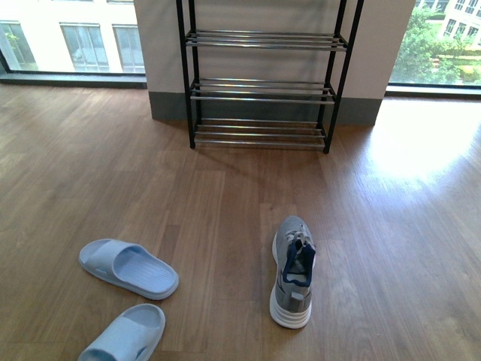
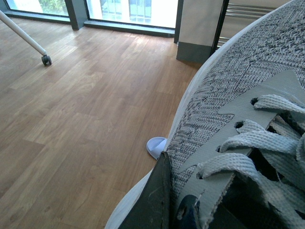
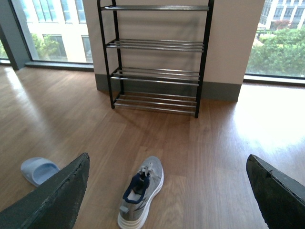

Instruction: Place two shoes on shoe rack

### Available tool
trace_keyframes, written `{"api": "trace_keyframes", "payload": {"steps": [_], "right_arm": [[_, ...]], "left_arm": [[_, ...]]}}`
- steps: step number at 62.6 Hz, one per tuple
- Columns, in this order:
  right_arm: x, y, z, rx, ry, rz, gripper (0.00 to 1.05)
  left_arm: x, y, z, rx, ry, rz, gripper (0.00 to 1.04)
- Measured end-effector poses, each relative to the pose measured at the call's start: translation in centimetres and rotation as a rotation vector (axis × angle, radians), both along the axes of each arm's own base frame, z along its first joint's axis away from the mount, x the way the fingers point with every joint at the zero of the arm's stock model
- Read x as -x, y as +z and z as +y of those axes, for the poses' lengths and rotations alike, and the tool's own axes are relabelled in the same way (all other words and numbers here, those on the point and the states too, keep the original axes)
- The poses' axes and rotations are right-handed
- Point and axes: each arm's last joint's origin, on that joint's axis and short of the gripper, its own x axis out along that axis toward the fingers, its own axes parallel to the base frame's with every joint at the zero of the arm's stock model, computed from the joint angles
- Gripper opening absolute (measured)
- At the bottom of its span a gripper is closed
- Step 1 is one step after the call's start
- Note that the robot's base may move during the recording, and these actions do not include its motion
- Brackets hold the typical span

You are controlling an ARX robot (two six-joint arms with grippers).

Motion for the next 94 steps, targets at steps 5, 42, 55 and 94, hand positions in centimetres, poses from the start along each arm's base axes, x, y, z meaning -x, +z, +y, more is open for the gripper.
{"api": "trace_keyframes", "payload": {"steps": [5,42,55,94], "right_arm": [[0.0,0.0,0.0,0.0,0.0,0.0,0.95],[0.0,-0.2,0.0,-0.043,-0.071,0.057,0.95],[-3.9,1.0,0.6,-0.126,-0.15,0.141,0.95],[-20.4,-8.7,1.5,-0.129,-0.172,0.611,0.95]], "left_arm": [[0.0,0.0,0.0,0.0,0.0,0.0,0.02],[0.0,0.0,0.0,-0.002,-0.001,0.002,0.02],[0.0,0.0,0.0,-0.002,-0.001,0.002,0.02],[0.0,0.0,0.0,-0.002,-0.001,0.002,0.02]]}}
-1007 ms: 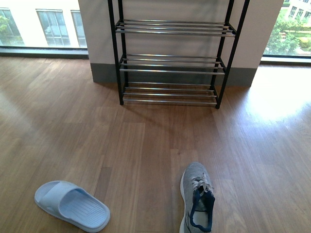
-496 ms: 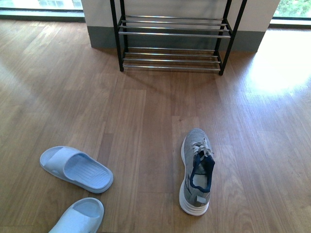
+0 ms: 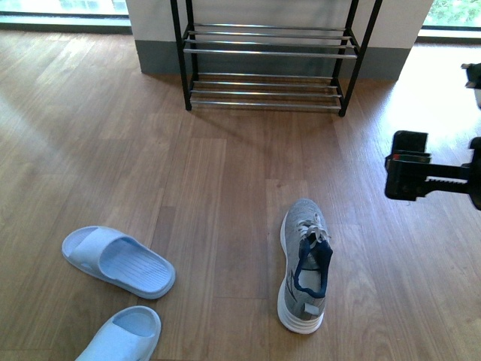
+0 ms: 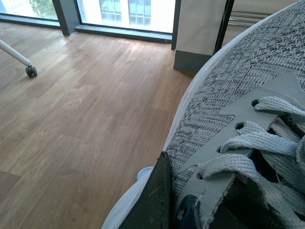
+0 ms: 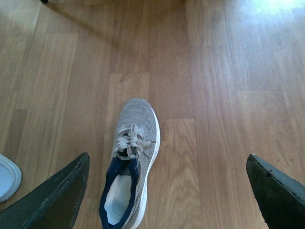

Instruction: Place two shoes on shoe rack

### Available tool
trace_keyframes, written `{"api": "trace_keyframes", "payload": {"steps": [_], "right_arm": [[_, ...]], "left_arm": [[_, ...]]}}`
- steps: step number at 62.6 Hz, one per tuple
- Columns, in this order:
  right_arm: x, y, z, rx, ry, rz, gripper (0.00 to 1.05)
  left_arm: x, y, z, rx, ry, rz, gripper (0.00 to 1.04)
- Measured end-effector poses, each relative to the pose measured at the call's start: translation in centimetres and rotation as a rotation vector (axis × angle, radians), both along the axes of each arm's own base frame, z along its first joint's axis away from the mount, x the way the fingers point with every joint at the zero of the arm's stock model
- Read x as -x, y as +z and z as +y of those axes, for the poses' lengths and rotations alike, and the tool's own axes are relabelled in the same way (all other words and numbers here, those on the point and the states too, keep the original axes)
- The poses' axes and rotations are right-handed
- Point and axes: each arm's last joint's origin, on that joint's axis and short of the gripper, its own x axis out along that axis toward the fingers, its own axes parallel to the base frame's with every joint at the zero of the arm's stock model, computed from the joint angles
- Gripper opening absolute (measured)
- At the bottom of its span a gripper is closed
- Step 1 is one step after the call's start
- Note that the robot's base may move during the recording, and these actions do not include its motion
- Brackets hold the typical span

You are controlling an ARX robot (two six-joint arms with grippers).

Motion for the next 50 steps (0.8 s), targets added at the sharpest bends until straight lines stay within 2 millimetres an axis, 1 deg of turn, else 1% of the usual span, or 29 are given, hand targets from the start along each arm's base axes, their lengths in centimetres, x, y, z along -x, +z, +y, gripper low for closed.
{"api": "trace_keyframes", "payload": {"steps": [5,9,10,12,14,15,26,38,50], "right_arm": [[-1.2,-1.5,0.3,0.0,0.006,0.043,0.95],[-2.5,-3.8,0.6,-0.007,0.002,0.109,0.95],[-2.8,-4.6,0.7,-0.013,-0.001,0.134,0.95],[-3.2,-5.8,0.8,-0.026,-0.001,0.169,0.95],[-3.5,-6.9,0.9,-0.036,0.004,0.209,0.95],[-3.6,-7.8,1.0,-0.037,0.01,0.241,0.95],[-4.0,-12.1,1.8,-0.028,0.032,0.38,0.95],[-4.7,-15.0,2.0,-0.007,0.027,0.459,0.95],[-5.8,-16.6,1.7,-0.005,0.011,0.486,0.95]], "left_arm": [[0.0,0.0,0.0,0.0,0.0,0.0,0.02],[0.0,0.0,0.0,0.0,0.0,0.0,0.02],[0.0,0.0,0.0,0.0,0.0,0.0,0.02],[0.0,0.0,0.0,0.0,0.0,0.0,0.02],[0.0,0.0,0.0,0.0,0.0,0.0,0.02],[0.0,0.0,0.0,0.0,0.0,0.0,0.02],[0.0,0.0,0.0,0.0,0.0,0.0,0.02],[0.0,0.0,0.0,0.0,0.0,0.0,0.02],[0.0,0.0,0.0,0.0,0.0,0.0,0.02]]}}
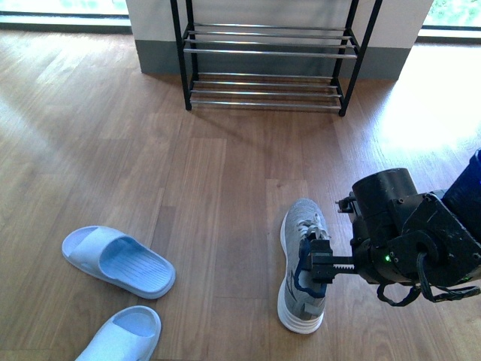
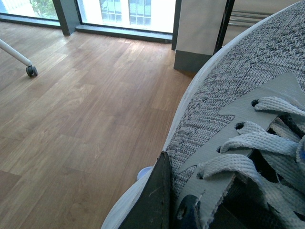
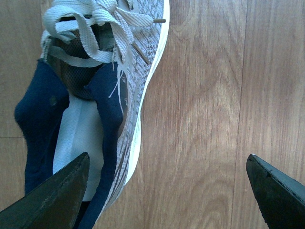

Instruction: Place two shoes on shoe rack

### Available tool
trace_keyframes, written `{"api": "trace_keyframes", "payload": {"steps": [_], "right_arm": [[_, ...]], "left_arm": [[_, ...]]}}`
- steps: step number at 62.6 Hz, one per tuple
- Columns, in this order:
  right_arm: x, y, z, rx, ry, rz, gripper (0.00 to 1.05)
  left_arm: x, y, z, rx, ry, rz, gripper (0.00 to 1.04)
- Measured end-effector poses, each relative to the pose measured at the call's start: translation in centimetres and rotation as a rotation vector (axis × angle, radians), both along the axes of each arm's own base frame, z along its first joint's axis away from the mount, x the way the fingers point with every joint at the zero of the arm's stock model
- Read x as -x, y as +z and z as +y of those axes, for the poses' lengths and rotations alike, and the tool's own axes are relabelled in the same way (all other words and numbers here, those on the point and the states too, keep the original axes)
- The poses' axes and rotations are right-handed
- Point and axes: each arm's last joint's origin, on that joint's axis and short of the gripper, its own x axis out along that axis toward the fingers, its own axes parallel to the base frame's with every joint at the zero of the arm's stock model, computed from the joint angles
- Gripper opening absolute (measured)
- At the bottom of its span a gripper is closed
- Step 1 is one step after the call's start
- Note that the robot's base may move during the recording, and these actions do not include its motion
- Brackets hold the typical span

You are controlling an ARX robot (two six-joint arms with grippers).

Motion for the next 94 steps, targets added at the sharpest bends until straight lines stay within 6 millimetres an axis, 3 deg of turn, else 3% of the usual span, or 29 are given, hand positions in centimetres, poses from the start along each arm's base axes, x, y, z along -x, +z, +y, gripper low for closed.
{"api": "trace_keyframes", "payload": {"steps": [17,43,58,81,94], "right_arm": [[-2.1,-1.7,-0.9,0.004,-0.041,-0.017,0.95],[-3.9,-5.8,-3.4,-0.008,-0.227,-0.045,0.95],[-4.7,-6.1,-3.4,-0.043,-0.274,-0.025,0.61],[-4.8,-6.1,-3.9,0.04,-0.297,-0.013,0.07],[-2.3,-5.4,-5.2,0.194,-0.225,-0.045,0.04]], "left_arm": [[0.0,0.0,0.0,0.0,0.0,0.0,0.02],[0.0,0.0,0.0,0.0,0.0,0.0,0.02],[0.0,0.0,0.0,0.0,0.0,0.0,0.02],[0.0,0.0,0.0,0.0,0.0,0.0,0.02],[0.0,0.0,0.0,0.0,0.0,0.0,0.02]]}}
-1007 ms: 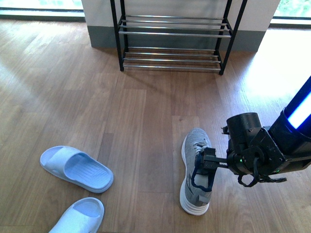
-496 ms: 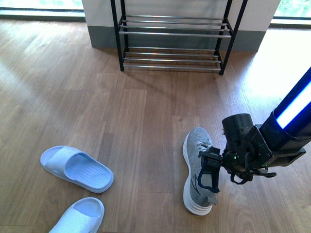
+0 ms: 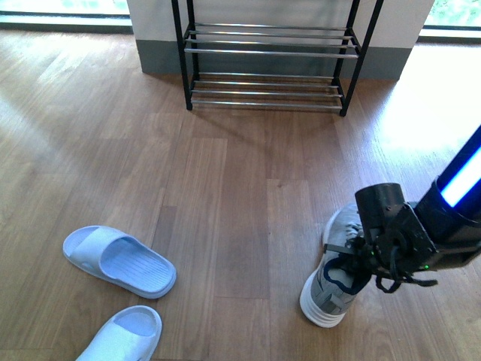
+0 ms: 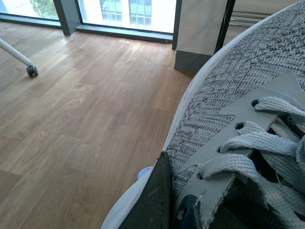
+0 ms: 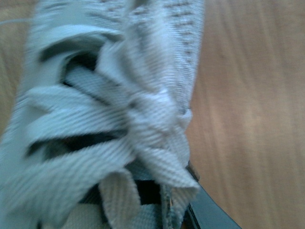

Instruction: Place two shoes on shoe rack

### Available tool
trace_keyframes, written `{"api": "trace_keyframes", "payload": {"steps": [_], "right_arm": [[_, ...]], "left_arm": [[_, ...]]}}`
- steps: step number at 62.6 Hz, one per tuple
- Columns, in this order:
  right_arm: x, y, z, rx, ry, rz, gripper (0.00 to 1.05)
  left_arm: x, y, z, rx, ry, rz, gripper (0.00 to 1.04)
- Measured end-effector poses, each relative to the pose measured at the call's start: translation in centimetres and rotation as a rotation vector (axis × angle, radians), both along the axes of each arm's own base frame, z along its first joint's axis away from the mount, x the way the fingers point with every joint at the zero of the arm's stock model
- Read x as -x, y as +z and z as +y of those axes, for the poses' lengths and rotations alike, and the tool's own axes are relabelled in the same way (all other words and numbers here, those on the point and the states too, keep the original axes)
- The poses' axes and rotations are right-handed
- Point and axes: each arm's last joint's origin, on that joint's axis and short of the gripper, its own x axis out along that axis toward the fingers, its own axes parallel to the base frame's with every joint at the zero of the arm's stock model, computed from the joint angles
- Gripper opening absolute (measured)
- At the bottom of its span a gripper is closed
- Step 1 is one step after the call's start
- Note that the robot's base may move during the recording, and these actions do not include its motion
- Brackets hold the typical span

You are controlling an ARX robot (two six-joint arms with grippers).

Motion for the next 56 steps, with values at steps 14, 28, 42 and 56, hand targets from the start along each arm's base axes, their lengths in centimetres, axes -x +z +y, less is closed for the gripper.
{"api": "trace_keyframes", "payload": {"steps": [14,28,42,56], "right_arm": [[3.6,7.6,-2.5,0.111,0.132,-0.092,0.04],[8.8,20.4,-3.9,0.209,0.192,-0.275,0.04],[16.9,28.1,-2.6,0.263,0.249,-0.355,0.04],[24.3,35.3,-0.1,0.35,0.278,-0.598,0.04]], "left_arm": [[0.0,0.0,0.0,0.0,0.0,0.0,0.02],[0.0,0.0,0.0,0.0,0.0,0.0,0.02],[0.0,0.0,0.0,0.0,0.0,0.0,0.02],[0.0,0.0,0.0,0.0,0.0,0.0,0.02]]}}
